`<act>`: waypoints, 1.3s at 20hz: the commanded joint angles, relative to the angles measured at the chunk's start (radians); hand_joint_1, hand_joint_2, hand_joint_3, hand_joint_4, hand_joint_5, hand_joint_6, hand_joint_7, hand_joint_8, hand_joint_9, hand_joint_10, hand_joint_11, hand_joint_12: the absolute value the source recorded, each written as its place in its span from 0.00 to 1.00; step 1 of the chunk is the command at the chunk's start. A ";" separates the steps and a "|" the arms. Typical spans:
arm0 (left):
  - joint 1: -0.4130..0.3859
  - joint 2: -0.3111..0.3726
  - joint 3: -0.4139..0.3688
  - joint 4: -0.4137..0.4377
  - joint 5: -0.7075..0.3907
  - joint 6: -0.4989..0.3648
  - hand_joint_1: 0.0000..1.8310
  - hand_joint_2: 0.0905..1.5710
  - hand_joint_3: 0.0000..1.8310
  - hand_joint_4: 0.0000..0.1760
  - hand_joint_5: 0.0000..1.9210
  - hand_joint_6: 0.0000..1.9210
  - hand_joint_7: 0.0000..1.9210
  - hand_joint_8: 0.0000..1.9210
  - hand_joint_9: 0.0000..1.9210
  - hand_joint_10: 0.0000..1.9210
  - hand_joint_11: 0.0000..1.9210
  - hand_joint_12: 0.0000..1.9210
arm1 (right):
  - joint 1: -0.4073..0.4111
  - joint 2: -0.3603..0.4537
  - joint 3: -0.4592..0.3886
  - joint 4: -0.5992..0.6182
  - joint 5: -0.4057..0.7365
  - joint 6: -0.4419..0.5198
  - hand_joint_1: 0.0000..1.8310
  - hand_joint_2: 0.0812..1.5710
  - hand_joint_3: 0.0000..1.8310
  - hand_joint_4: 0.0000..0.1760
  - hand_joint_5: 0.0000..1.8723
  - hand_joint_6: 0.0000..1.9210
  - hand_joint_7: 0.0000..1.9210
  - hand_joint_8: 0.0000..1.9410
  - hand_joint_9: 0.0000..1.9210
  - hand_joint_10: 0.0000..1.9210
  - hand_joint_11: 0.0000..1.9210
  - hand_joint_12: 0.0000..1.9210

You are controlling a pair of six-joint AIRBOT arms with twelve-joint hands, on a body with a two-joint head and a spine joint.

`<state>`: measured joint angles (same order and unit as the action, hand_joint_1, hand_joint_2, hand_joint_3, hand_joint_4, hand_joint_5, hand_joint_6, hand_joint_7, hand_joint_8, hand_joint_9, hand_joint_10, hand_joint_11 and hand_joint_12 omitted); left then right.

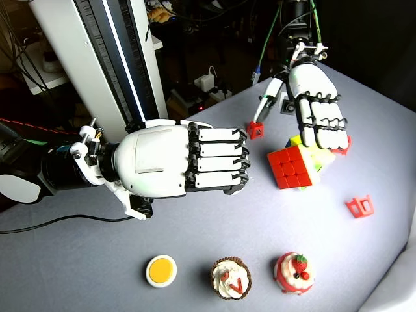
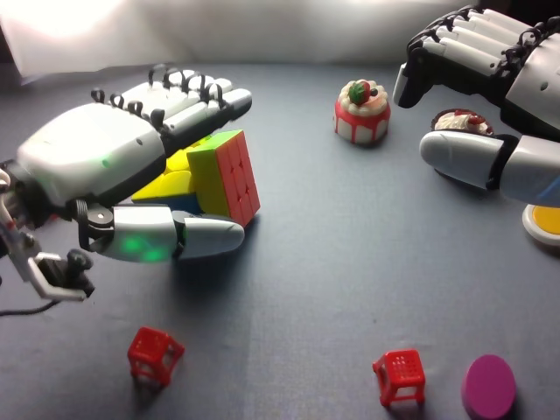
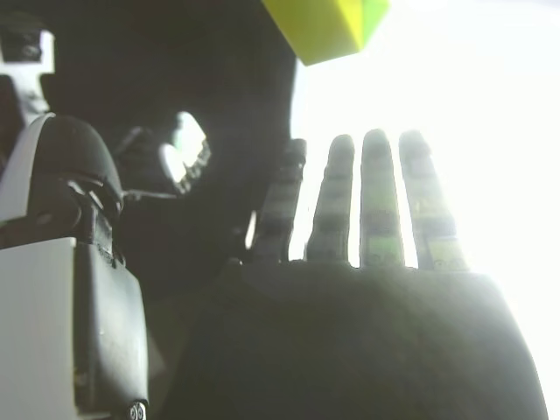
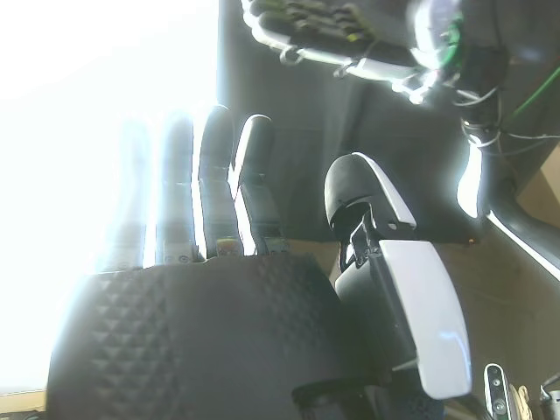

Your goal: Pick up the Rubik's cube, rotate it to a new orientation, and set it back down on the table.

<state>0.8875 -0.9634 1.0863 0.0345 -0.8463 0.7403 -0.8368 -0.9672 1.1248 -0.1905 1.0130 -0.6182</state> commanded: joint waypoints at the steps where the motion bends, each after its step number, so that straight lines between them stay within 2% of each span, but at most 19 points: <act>1: -0.010 0.003 -0.002 0.013 -0.099 -0.010 0.04 0.68 0.00 0.00 0.00 0.00 0.00 0.00 0.00 0.00 0.00 0.00 | 0.005 -0.003 0.002 0.030 0.122 0.005 0.00 0.95 0.00 0.00 0.04 0.77 0.04 0.72 0.02 0.83 0.00 1.00; 2: -0.010 0.003 -0.003 0.034 -0.079 -0.024 0.01 0.68 0.00 0.00 0.00 0.00 0.00 0.00 0.00 0.00 0.00 0.00 | 0.005 -0.003 0.002 0.030 0.122 0.005 0.00 0.95 0.00 0.00 0.04 0.77 0.04 0.72 0.02 0.83 0.00 1.00; 6: 0.002 -0.014 -0.005 0.139 -0.046 -0.122 0.00 0.66 0.00 0.00 0.00 0.00 0.00 0.00 0.00 0.00 0.00 0.00 | 0.005 -0.003 0.002 0.032 0.122 0.005 0.00 0.96 0.00 0.00 0.04 0.78 0.04 0.73 0.01 0.85 0.00 1.00; 8: 0.016 -0.019 -0.011 0.180 -0.055 -0.170 0.00 0.71 0.01 0.00 0.00 0.00 0.00 0.00 0.00 0.00 0.00 0.00 | 0.005 -0.003 0.002 0.032 0.122 0.005 0.00 0.95 0.00 0.00 0.05 0.77 0.04 0.72 0.01 0.84 0.00 1.00; 10: 0.031 -0.018 -0.026 0.197 -0.063 -0.179 0.00 0.70 0.01 0.00 0.00 0.00 0.00 0.00 0.00 0.00 0.03 0.01 | 0.005 -0.003 0.002 0.032 0.122 0.005 0.00 0.95 0.00 0.00 0.04 0.77 0.03 0.71 0.02 0.84 0.00 1.00; 11: 0.041 -0.018 -0.030 0.202 -0.067 -0.188 0.00 0.70 0.00 0.00 0.00 0.00 0.00 0.00 0.00 0.00 0.00 0.22 | 0.005 -0.003 0.002 0.032 0.122 0.005 0.00 0.95 0.00 0.00 0.04 0.77 0.03 0.70 0.01 0.84 0.00 1.00; 12: 0.054 -0.018 -0.030 0.201 -0.077 -0.203 0.00 0.68 0.00 0.00 0.00 0.00 0.00 0.00 0.00 0.00 0.00 0.38 | 0.005 -0.003 0.002 0.032 0.122 0.005 0.00 0.96 0.00 0.00 0.04 0.78 0.04 0.72 0.01 0.83 0.00 1.00; 13: 0.062 -0.019 -0.030 0.201 -0.082 -0.218 0.00 0.68 0.00 0.00 0.00 0.00 0.00 0.00 0.01 0.00 0.00 0.61 | 0.005 -0.003 0.002 0.032 0.122 0.005 0.00 0.96 0.00 0.00 0.05 0.78 0.04 0.73 0.01 0.83 0.00 1.00; 14: 0.069 -0.019 -0.030 0.205 -0.085 -0.229 0.00 0.69 0.00 0.00 0.00 0.00 0.00 0.00 0.07 0.03 0.04 0.74 | 0.005 -0.003 0.002 0.032 0.122 0.005 0.00 0.96 0.00 0.00 0.05 0.79 0.04 0.73 0.01 0.83 0.00 1.00; 17: 0.079 -0.022 -0.031 0.209 -0.092 -0.243 0.00 0.69 0.00 0.00 0.00 0.00 0.00 0.00 0.12 0.06 0.08 0.80 | 0.005 -0.003 0.003 0.032 0.122 0.005 0.00 0.96 0.00 0.00 0.04 0.79 0.04 0.74 0.00 0.84 0.00 1.00; 19: 0.082 -0.023 -0.031 0.221 -0.105 -0.260 0.00 0.68 0.00 0.02 0.00 0.00 0.00 0.00 0.25 0.13 0.24 0.78 | 0.005 -0.003 0.004 0.032 0.122 0.005 0.00 0.96 0.00 0.00 0.05 0.78 0.04 0.73 0.01 0.83 0.00 1.00; 20: 0.083 -0.022 -0.032 0.213 -0.117 -0.256 0.00 0.69 0.00 0.00 0.00 0.00 0.00 0.00 0.11 0.08 0.05 0.80 | 0.005 -0.003 0.004 0.032 0.122 0.005 0.00 0.96 0.00 0.00 0.05 0.78 0.04 0.72 0.00 0.81 0.00 1.00; 21: 0.083 -0.017 -0.033 0.205 -0.137 -0.249 0.00 0.71 0.00 0.00 0.00 0.00 0.00 0.00 0.05 0.05 0.01 0.72 | 0.005 -0.003 0.004 0.032 0.122 0.005 0.00 0.95 0.00 0.00 0.06 0.77 0.04 0.72 0.01 0.81 0.00 1.00; 22: 0.080 -0.007 -0.041 0.198 -0.153 -0.229 0.00 0.70 0.00 0.06 0.00 0.00 0.00 0.00 0.01 0.01 0.00 0.37 | 0.005 -0.003 0.004 0.032 0.122 0.005 0.00 0.95 0.00 0.00 0.04 0.76 0.04 0.71 0.01 0.80 0.00 1.00; 23: 0.075 0.005 -0.050 0.187 -0.166 -0.199 0.00 0.69 0.00 0.15 0.00 0.00 0.00 0.00 0.00 0.00 0.00 0.08 | 0.005 -0.003 0.004 0.032 0.122 0.005 0.00 0.96 0.00 0.00 0.05 0.77 0.04 0.72 0.01 0.82 0.00 1.00; 24: 0.075 0.013 -0.057 0.172 -0.178 -0.175 0.00 0.70 0.00 0.15 0.00 0.00 0.00 0.00 0.00 0.00 0.00 0.02 | 0.005 -0.003 0.005 0.033 0.122 0.005 0.00 0.96 0.00 0.00 0.05 0.77 0.04 0.72 0.01 0.82 0.00 1.00; 26: 0.082 0.025 -0.061 0.131 -0.216 -0.150 0.00 0.72 0.01 0.31 0.00 0.00 0.00 0.00 0.00 0.00 0.00 0.00 | 0.005 -0.003 0.005 0.033 0.122 0.005 0.00 0.96 0.00 0.00 0.02 0.77 0.03 0.74 0.00 0.83 0.00 1.00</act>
<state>0.9775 -0.9398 1.0252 0.1795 -0.9314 0.5903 -0.8394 -0.9680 1.1259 -0.1867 1.0138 -0.6182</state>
